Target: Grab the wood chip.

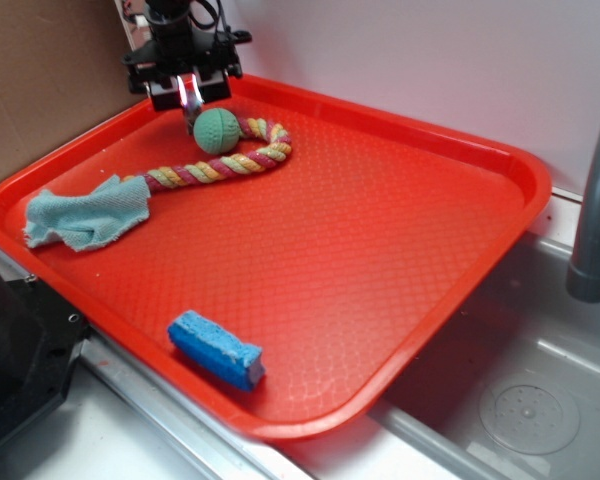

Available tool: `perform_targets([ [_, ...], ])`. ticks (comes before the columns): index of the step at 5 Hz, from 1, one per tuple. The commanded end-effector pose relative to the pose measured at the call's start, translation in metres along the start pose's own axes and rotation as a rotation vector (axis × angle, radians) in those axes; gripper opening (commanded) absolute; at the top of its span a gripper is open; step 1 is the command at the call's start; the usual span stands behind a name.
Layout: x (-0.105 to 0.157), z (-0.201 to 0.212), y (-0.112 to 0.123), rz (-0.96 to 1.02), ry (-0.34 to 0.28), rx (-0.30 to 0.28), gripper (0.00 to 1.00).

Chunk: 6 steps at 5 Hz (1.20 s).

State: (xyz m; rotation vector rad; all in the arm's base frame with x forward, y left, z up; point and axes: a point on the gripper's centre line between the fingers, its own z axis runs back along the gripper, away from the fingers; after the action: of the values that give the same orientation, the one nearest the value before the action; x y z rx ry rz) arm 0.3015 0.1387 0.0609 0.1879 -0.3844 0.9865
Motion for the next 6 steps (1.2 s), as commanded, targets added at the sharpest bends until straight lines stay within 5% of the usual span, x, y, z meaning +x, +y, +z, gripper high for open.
perform_targets([
  [1,0.001,0.092,0.000,-0.069,0.065,-0.143,0.00],
  [4,-0.073,0.178,-0.008,-0.533,0.371,-0.269,0.00],
  [6,-0.112,0.190,-0.009,-0.742,0.447,-0.266,0.00],
])
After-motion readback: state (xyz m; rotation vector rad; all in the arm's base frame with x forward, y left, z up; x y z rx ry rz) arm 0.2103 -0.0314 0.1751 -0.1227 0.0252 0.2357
